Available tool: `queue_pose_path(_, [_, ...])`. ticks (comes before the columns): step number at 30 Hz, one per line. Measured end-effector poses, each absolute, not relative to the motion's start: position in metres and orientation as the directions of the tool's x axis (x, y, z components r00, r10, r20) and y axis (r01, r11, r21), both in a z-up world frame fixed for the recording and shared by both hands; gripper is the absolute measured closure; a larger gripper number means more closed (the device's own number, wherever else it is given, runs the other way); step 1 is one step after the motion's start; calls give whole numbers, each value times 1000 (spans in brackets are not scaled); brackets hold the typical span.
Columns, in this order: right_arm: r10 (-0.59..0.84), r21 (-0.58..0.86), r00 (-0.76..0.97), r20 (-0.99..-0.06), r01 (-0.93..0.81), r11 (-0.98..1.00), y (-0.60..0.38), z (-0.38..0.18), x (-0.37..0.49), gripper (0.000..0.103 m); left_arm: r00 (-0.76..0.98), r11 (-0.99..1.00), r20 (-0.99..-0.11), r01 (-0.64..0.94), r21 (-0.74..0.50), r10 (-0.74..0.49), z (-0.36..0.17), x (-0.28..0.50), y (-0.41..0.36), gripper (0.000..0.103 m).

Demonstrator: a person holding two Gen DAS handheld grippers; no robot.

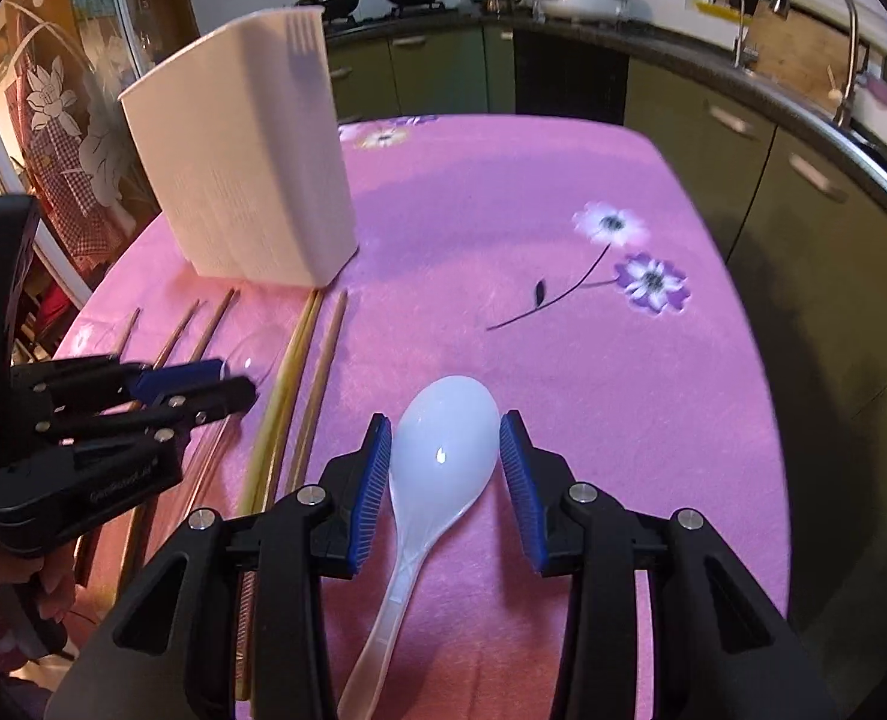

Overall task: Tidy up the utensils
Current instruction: 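Lift the white spoon with the right tool while the left tool moves over the clear spoon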

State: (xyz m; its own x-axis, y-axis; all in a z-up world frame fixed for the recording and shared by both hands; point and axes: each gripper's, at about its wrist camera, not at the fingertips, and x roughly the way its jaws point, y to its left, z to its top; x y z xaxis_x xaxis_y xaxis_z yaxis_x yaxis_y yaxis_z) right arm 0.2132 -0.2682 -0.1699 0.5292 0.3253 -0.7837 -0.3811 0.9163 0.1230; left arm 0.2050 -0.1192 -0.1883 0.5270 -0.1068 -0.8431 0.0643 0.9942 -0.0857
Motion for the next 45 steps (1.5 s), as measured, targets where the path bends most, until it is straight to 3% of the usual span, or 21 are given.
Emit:
queue_pose_path(6, [300,89,506,-808,-399,913,-257,-177,214,65,533,996,-843,92,-18,-64,-190,210,-128,80])
queue_pose_path(11, [298,95,462,-835,-414,905,-253,-185,218,64,523,993,-848,117,-29,-87,-190,210,-124,82])
queue_pose_path(13, [339,146,438,-833,-417,897,-258,-185,218,56,519,992,-849,123,-41,-100,-191,211,-122,82])
queue_pose_path(24, [348,190,424,-836,-370,909,-280,-183,221,63,526,989,-844,143,-36,-107,-192,207,-122,82])
queue_pose_path(29, [311,147,434,-846,-369,918,-268,-185,223,55,527,988,-842,146,-40,-112,-192,206,-123,82])
queue_pose_path(32, [237,52,469,-851,-372,927,-256,-186,219,64,528,988,-841,148,-45,-117,-192,206,-122,82])
queue_pose_path(45, [369,193,593,-715,-340,920,-276,-133,209,64,561,981,-807,161,-111,-184,-179,198,-112,83])
